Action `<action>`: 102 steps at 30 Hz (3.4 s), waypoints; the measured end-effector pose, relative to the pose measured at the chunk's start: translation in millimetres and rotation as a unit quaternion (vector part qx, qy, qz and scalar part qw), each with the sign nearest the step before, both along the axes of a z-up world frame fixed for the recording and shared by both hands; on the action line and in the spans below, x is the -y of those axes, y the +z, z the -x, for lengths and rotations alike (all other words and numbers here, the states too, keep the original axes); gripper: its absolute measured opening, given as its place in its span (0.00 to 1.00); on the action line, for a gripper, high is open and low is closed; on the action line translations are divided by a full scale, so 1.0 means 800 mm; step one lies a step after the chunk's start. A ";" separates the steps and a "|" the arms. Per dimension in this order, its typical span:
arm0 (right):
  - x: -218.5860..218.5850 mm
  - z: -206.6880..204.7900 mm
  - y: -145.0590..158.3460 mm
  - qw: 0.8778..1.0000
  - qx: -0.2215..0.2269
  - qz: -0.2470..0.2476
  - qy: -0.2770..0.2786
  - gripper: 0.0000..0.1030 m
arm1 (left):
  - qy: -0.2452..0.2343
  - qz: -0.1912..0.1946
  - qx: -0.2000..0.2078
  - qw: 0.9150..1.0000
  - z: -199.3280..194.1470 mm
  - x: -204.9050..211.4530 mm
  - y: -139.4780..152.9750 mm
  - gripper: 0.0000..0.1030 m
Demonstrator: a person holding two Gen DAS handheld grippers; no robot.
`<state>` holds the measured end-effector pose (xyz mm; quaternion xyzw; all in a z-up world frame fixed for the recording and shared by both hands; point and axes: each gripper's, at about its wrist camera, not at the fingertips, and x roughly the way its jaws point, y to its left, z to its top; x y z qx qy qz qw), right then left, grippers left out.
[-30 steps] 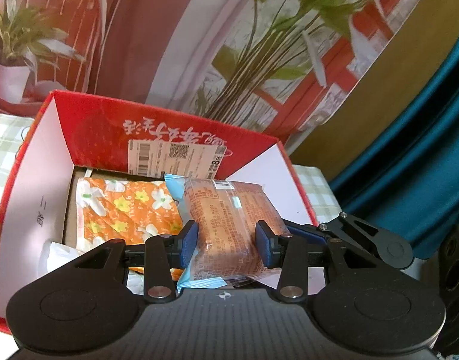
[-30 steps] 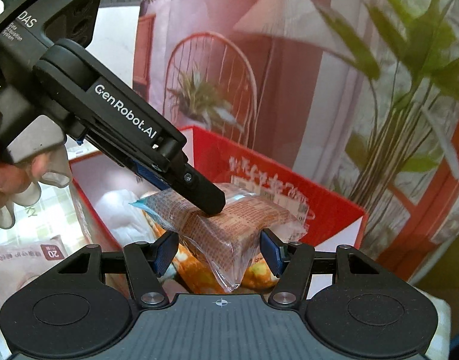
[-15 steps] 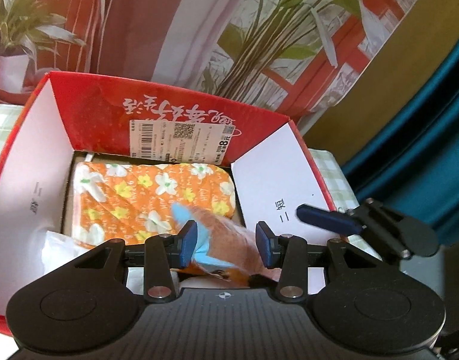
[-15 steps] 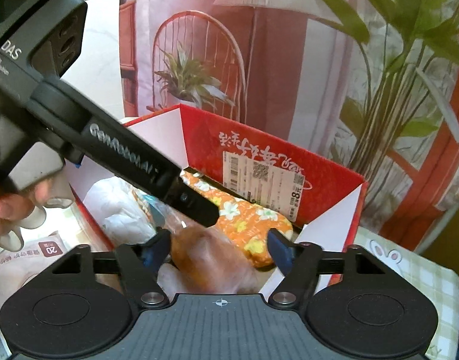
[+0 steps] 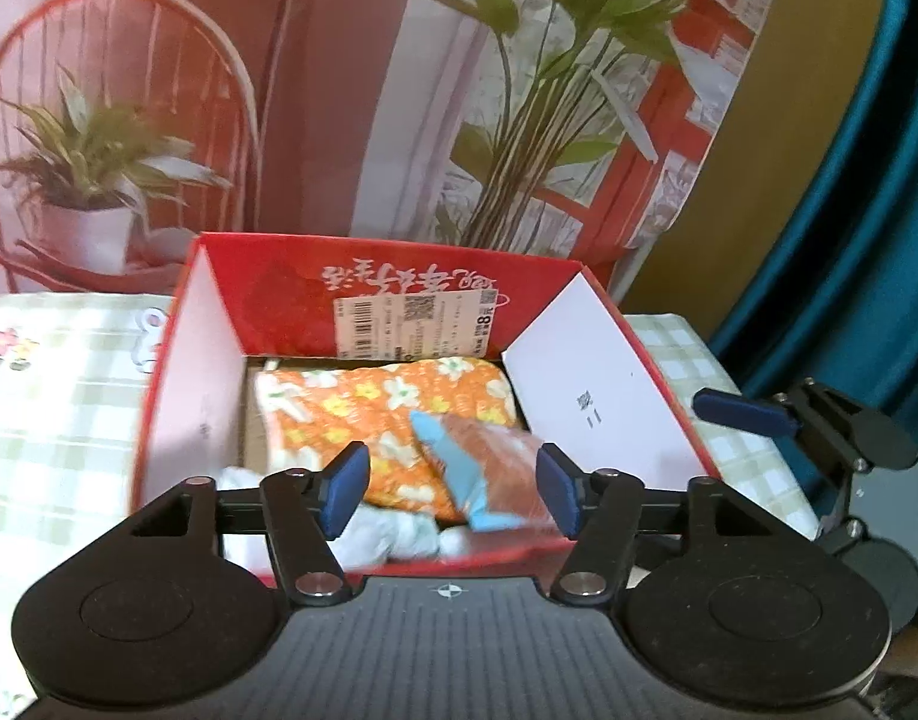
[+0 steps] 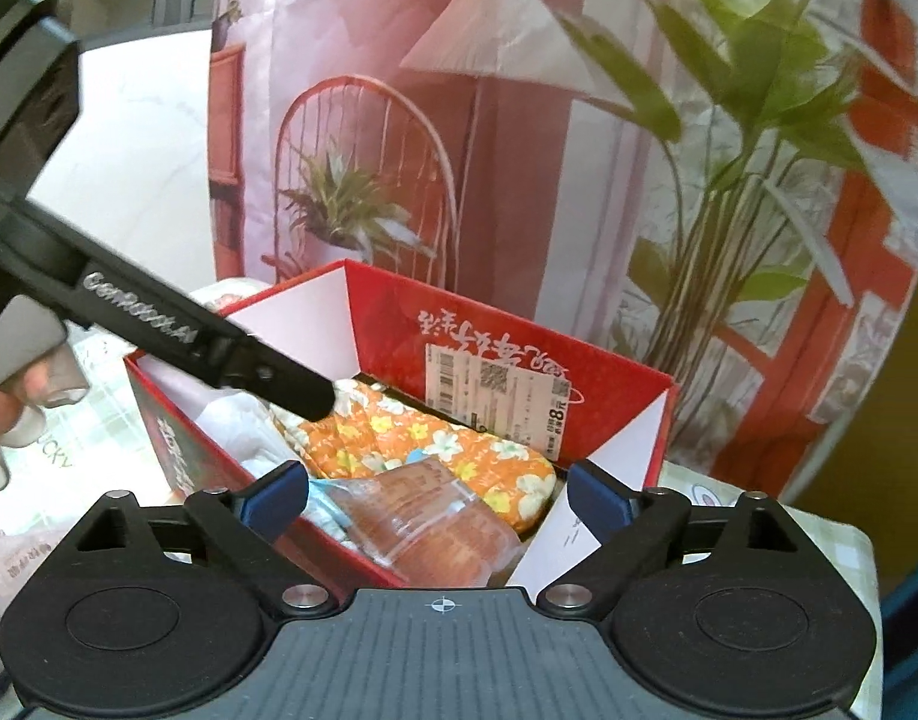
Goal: Organize soft objects
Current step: 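Move both tools out of the box down to the white mask bag, then close both tools on the white mask bag edge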
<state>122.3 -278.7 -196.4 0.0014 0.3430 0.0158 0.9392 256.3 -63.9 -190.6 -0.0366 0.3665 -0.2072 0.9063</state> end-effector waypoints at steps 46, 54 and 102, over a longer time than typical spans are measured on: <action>-0.147 0.146 -0.114 0.997 -0.039 -0.066 -0.030 0.27 | 0.119 0.023 -0.027 0.992 0.174 -0.123 -0.114 0.60; -0.144 0.148 -0.114 0.996 -0.034 -0.071 -0.033 0.27 | 0.118 0.040 -0.043 0.991 0.170 -0.125 -0.125 0.60; -0.072 0.162 -0.110 0.979 -0.007 -0.081 -0.189 0.46 | 0.107 0.107 -0.069 0.986 0.129 -0.143 -0.176 0.46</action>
